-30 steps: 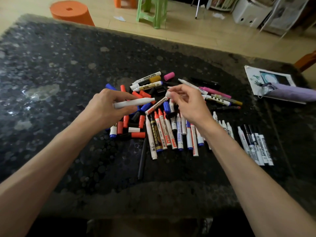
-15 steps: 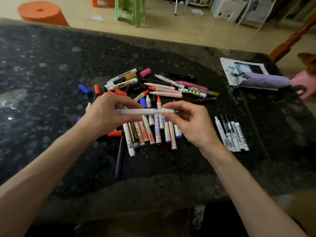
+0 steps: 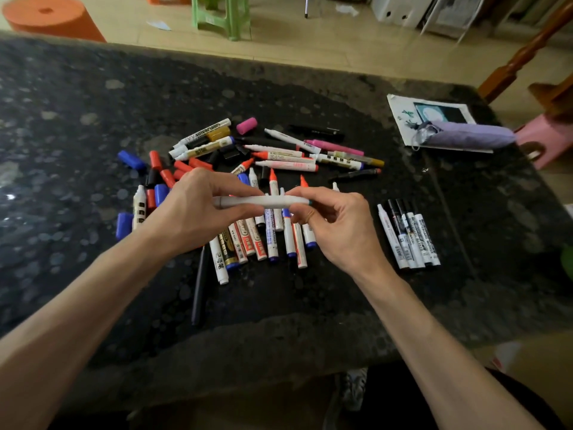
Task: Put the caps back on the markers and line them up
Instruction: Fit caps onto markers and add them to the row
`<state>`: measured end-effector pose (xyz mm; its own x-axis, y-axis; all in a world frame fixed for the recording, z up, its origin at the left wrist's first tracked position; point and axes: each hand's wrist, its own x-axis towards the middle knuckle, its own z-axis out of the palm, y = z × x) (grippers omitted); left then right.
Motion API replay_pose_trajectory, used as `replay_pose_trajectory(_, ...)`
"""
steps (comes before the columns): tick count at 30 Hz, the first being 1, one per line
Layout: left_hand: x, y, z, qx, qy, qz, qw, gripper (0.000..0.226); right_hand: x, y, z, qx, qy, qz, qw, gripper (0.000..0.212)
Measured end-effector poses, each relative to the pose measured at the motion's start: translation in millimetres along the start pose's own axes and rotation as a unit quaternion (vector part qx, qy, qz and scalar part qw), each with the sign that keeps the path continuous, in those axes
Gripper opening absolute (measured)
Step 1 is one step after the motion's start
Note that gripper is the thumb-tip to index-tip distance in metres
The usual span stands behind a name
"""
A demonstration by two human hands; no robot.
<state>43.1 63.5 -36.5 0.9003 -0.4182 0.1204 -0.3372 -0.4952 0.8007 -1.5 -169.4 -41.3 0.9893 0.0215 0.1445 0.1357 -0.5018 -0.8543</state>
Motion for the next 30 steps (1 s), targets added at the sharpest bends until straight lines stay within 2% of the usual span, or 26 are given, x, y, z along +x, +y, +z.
replay_pose_trajectory(5, -2.2, 1.8, 3.7, -0.010, -0.016, -0.017, 1.000, 0.036, -4.4, 2.7, 2.3, -0.001, 0.001, 0.008, 1.000, 0.024)
replay_pose_trajectory(13, -2.6, 2.4, 18.3, -0.033, -0.037, -0.037, 0.998, 0.022, -11.8, 6.8, -3.3, 0.012, -0.004, 0.022, 1.000, 0.024)
replay_pose_trajectory(15, -0.9, 5.6, 24.9, -0.046, -0.034, -0.041, 0.998, 0.021, -9.9, 7.5, -10.7, 0.036, -0.020, 0.038, 0.998, 0.023)
replay_pose_trajectory(17, 2.6, 12.0, 33.5, -0.063, -0.024, -0.045, 0.997, 0.020, -6.4, 8.2, -20.2, 0.105, -0.022, 0.068, 0.992, 0.020)
replay_pose_trajectory(21, 12.0, 29.4, 58.0, -0.105, -0.013, -0.032, 0.994, 0.020, -9.3, 8.3, -28.4, 0.289, 0.000, 0.160, 0.944, 0.026)
replay_pose_trajectory(27, 19.8, 38.5, 90.3, -0.127, -0.050, -0.039, 0.990, 0.046, -11.4, 26.5, -54.3, 0.320, 0.062, 0.184, 0.927, 0.019)
replay_pose_trajectory(30, 22.1, 42.7, 97.3, -0.139, -0.059, -0.056, 0.987, 0.041, -7.4, 44.6, -91.2, 0.251, 0.124, 0.216, 0.935, 0.023)
